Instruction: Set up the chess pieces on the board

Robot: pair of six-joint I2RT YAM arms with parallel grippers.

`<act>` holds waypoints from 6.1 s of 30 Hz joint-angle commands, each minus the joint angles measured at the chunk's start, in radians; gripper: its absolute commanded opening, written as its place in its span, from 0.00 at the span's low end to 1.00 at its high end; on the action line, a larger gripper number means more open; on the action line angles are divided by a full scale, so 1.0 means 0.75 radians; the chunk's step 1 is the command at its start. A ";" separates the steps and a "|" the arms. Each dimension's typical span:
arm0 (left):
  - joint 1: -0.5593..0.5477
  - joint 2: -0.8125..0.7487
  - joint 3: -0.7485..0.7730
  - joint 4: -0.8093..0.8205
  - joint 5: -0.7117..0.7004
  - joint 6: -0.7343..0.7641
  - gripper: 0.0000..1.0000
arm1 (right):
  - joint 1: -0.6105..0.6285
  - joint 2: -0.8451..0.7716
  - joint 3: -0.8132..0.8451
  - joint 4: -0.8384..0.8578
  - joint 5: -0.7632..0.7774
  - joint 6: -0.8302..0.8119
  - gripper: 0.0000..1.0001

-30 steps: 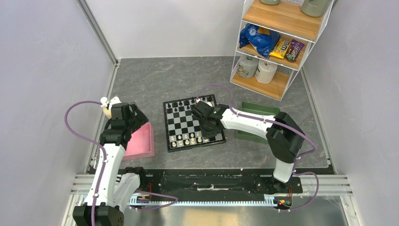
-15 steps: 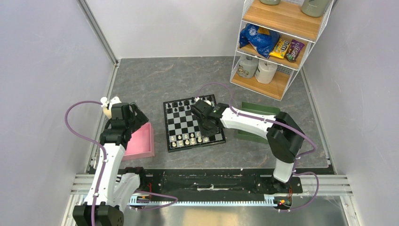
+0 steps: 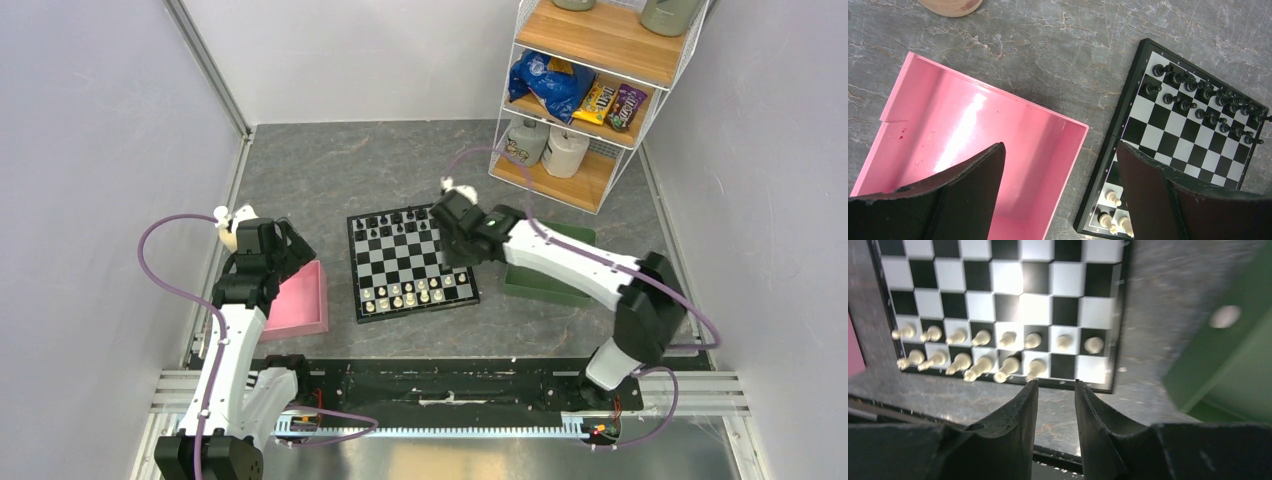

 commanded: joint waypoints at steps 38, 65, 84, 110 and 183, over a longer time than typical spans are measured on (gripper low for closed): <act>0.006 0.005 0.031 0.042 0.004 0.028 0.89 | -1.063 -0.098 -0.433 0.020 -0.085 -0.280 0.50; 0.006 0.007 0.029 0.042 0.008 0.027 0.89 | -1.063 -0.075 -0.439 0.042 -0.140 -0.293 0.25; 0.006 0.004 0.030 0.042 0.013 0.027 0.89 | -1.061 -0.218 -0.431 -0.008 -0.245 -0.282 0.09; 0.005 -0.007 0.027 0.042 0.018 0.023 0.89 | -0.232 -0.195 -0.177 -0.041 -0.185 0.010 0.01; 0.006 -0.005 0.027 0.046 0.014 0.025 0.89 | -0.071 -0.111 -0.002 -0.104 0.320 -0.018 0.40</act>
